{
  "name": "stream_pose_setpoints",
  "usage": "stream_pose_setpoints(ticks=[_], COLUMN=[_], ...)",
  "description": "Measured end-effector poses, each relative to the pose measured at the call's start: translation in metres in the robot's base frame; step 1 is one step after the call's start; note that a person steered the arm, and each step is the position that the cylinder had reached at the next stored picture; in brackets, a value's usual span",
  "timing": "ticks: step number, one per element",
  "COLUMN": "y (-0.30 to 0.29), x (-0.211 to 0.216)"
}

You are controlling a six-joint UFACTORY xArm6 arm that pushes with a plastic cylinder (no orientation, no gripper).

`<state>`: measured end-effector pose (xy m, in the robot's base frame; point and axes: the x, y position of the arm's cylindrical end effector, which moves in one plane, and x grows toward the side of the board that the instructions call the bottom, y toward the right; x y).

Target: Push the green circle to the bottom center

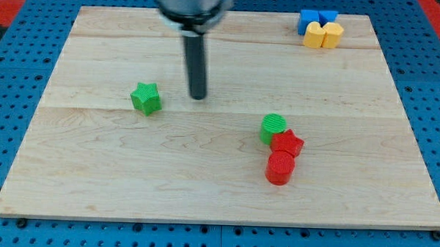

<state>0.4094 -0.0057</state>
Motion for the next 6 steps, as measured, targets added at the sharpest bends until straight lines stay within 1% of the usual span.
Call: stream_pose_setpoints(ticks=[1,2,3,4,5,6], y=[0.085,0.111,0.104,0.091,0.064,0.032], x=[0.009,0.036,0.049,0.05,0.061,0.092])
